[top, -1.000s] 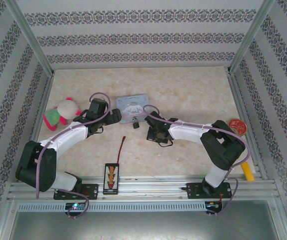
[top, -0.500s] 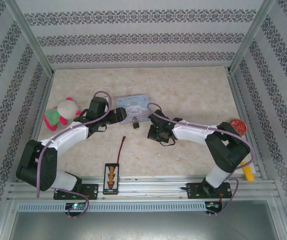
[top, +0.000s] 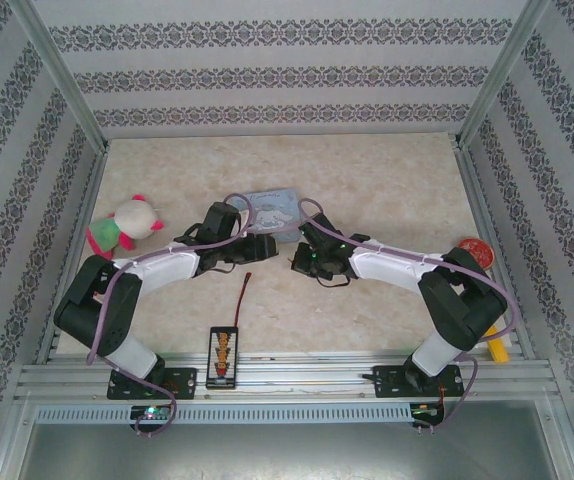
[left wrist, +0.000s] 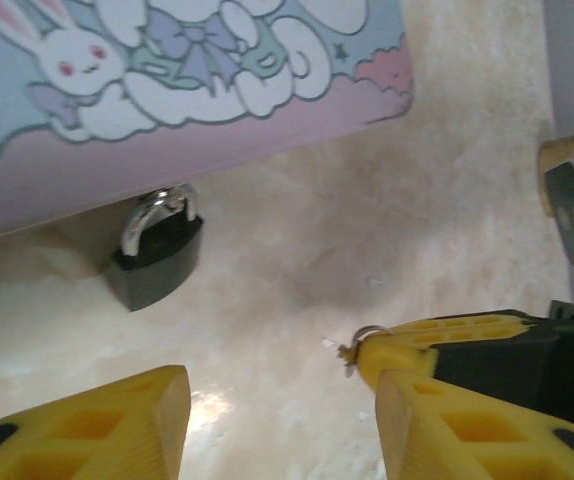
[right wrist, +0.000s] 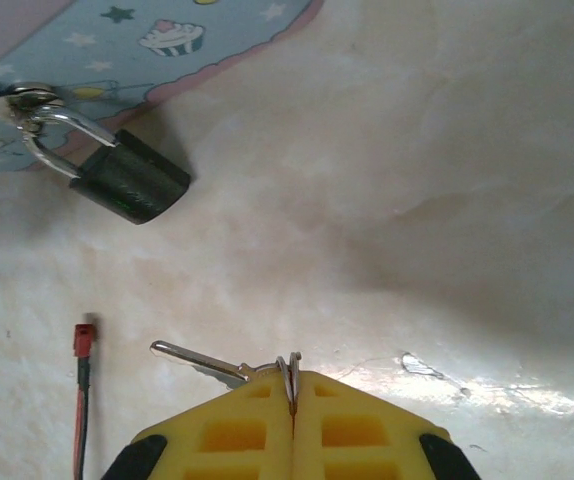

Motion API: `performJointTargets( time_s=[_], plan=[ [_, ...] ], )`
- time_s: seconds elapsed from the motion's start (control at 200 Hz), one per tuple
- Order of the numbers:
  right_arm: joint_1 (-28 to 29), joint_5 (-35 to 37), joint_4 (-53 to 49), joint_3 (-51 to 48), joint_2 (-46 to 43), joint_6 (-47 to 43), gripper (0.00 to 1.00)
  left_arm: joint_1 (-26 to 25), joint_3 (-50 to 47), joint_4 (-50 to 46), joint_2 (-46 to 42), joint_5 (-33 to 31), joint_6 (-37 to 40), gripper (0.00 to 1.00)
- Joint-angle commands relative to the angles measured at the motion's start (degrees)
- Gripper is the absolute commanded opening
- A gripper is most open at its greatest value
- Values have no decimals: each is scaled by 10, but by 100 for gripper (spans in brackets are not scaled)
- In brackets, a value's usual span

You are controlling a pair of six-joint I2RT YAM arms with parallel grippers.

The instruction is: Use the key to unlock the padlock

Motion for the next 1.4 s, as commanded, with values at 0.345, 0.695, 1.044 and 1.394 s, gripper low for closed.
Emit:
performJointTargets(
  time_s=[0.345,0.695,1.044,1.394],
  plan=[
    [-17,-27,36,-12,-38,16,0,-12,26,85,36,66,-33,37],
    [-19,-39,51,-13,-41,22,0,-19,37,95,55,90,-31,34],
    [-18,-42,58,-13,-42,25,0,-23,43,94,68,97,-32,28],
    [-18,-50,66,-14,-41,26,0,-24,44,100,71,93,-33,16]
  ],
)
